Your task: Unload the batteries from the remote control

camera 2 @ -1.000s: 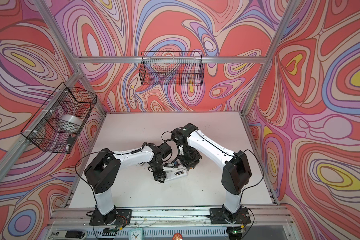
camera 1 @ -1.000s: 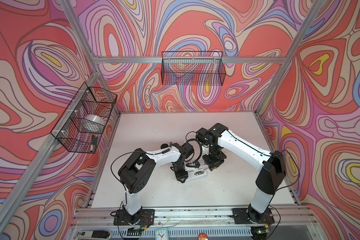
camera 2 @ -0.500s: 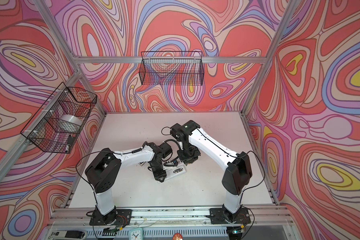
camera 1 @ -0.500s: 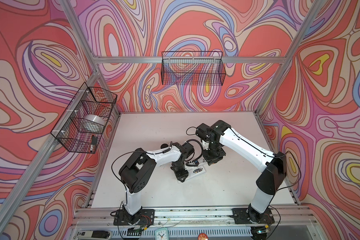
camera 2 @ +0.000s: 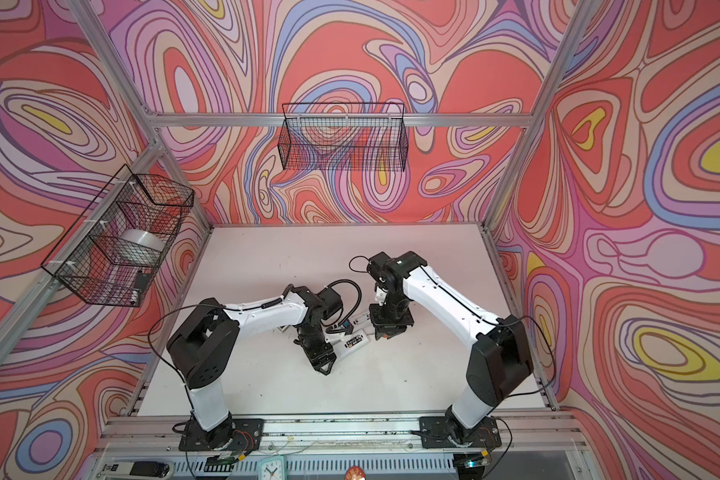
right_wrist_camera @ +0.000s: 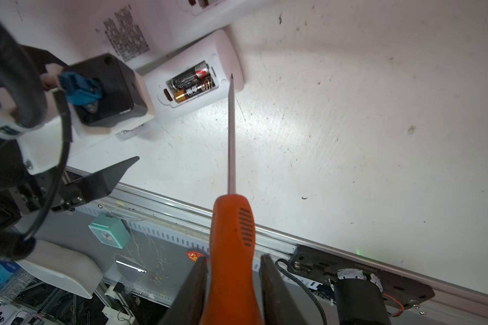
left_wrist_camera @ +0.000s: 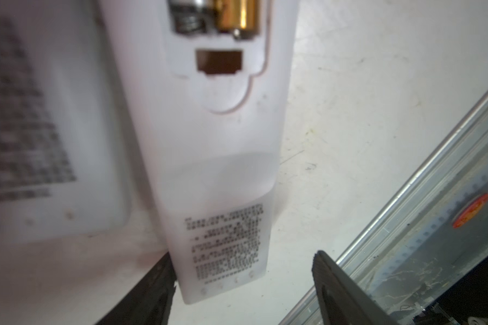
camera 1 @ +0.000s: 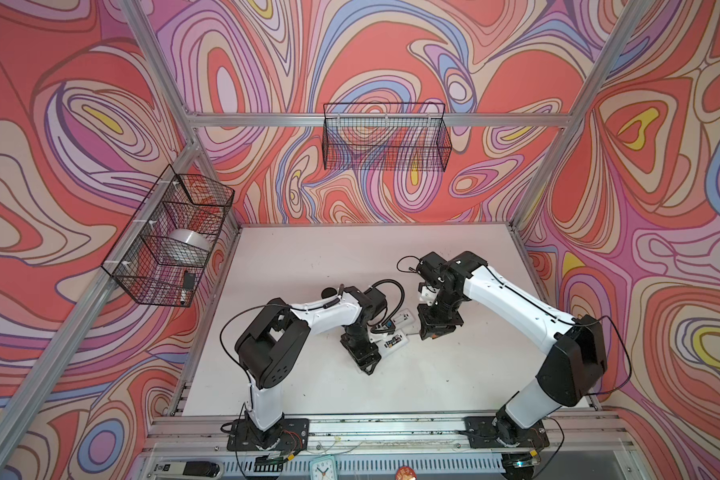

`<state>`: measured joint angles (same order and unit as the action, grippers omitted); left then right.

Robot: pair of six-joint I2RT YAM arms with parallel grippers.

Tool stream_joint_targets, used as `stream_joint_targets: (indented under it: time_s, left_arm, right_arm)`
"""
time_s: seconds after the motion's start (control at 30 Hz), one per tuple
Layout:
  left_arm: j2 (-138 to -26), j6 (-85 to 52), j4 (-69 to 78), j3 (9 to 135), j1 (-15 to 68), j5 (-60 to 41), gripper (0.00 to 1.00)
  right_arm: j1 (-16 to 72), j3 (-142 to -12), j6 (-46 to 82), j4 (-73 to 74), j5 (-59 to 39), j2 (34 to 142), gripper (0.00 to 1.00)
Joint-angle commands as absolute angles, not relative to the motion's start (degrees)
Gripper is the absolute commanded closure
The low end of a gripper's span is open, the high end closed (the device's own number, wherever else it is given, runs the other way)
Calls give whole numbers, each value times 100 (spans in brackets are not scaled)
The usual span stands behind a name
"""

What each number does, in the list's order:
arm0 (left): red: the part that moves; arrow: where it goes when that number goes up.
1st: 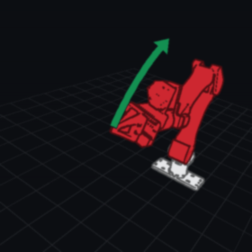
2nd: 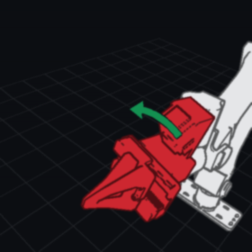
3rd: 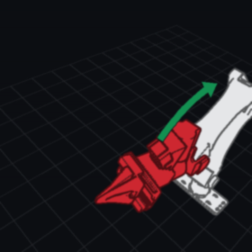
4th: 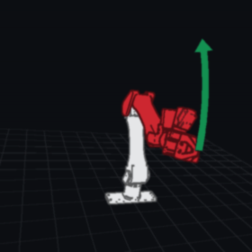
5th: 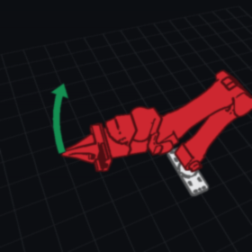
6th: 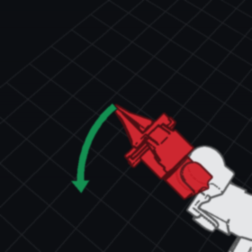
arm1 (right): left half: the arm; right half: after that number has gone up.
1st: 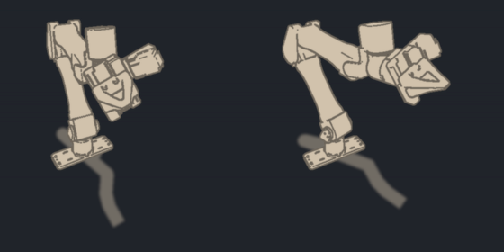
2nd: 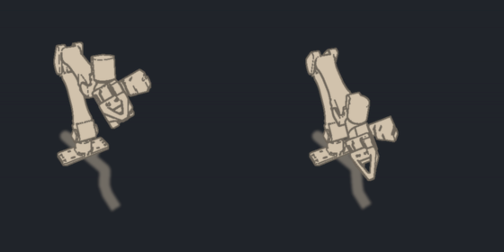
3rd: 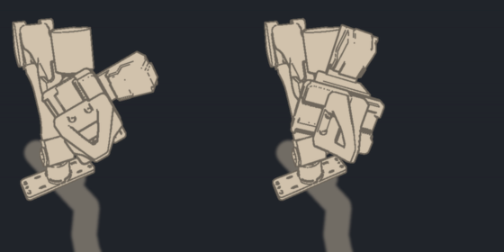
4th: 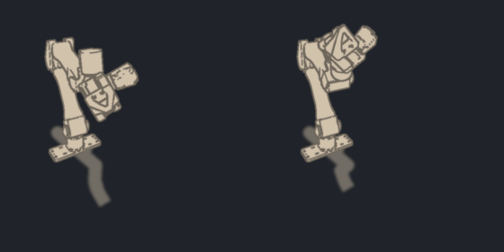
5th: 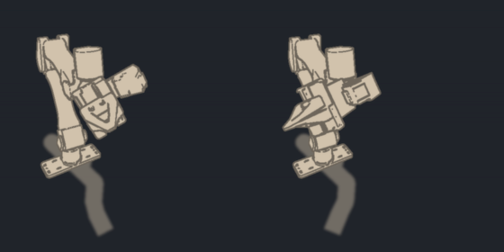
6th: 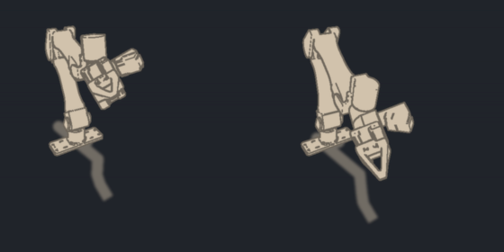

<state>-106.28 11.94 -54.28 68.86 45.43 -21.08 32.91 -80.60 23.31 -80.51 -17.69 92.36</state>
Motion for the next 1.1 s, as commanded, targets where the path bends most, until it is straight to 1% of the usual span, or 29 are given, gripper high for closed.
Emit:
stream_joint_targets:
  time_s: [0.0,0.13,0.27,0.47,0.6,0.7,0.83,0.97,1.07]
  left_arm:
    - [-10577,920,-5624,6749,4790,-2701,23]
    - [-10436,533,-5311,6550,4972,-3151,26]
    - [-10324,23,-4818,6417,5239,-3673,29]
    - [-10213,-927,-3480,6354,5525,-4458,29]
    - [-10288,-1318,-2987,6434,5580,-4691,29]
    - [-10124,-1222,-3160,6423,5569,-4558,29]
    - [-9479,-1200,-3279,6082,5369,-4277,26]
    - [-8561,-1325,-3208,5611,4942,-3866,26]
    - [-7768,-1400,-3176,5372,4527,-3164,21]
  right_arm:
    - [3261,-7849,2502,-7892,-1967,8960,100]
    - [3237,-7509,2514,-7877,-2012,8774,100]
    - [3182,-7103,2573,-7549,-2196,8664,100]
    - [3165,-6714,2606,-6830,-2592,8629,100]
    - [3157,-6567,2610,-6405,-2863,8724,100]
    - [3163,-6548,2593,-6099,-3074,8833,100]
    - [3155,-6671,2549,-5904,-3256,8869,100]
    - [3146,-6958,2423,-6224,-2820,8643,100]
    - [3154,-7101,2352,-6486,-2681,8336,100]
